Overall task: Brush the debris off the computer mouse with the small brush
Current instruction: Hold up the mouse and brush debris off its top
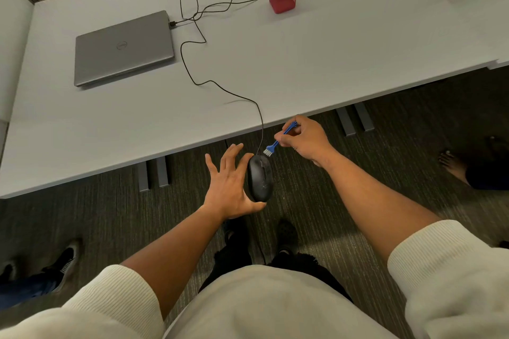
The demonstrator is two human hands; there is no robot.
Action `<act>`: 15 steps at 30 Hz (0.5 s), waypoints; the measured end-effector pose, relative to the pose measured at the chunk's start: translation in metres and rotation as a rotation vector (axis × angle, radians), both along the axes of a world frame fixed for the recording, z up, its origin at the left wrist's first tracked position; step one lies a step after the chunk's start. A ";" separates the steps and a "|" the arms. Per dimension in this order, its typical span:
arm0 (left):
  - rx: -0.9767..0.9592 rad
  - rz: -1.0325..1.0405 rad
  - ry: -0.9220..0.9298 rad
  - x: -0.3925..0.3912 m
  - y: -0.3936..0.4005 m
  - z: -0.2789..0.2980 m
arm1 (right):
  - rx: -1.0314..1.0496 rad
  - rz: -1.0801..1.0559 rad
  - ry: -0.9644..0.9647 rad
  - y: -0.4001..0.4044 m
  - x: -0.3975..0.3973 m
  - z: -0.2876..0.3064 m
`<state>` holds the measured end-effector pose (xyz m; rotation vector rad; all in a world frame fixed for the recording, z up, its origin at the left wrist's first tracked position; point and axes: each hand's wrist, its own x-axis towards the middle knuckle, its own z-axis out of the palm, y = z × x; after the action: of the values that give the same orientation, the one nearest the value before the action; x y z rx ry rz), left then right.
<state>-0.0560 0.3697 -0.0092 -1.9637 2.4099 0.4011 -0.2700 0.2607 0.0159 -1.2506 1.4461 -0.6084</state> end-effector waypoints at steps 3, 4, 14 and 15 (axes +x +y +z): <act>-0.003 0.002 0.010 0.000 0.001 0.000 | 0.089 0.045 -0.086 0.000 -0.005 0.001; -0.002 0.004 0.015 0.000 0.001 0.000 | 0.119 0.077 -0.115 0.001 -0.006 0.002; 0.003 0.022 0.113 0.004 0.006 -0.001 | 0.183 -0.017 -0.195 0.004 -0.012 -0.002; 0.003 0.025 0.136 0.004 0.007 -0.002 | 0.231 0.011 -0.243 0.005 -0.015 -0.001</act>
<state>-0.0524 0.3764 -0.0112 -2.0309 2.4629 0.5563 -0.2847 0.2654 0.0147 -0.9687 1.2659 -0.5485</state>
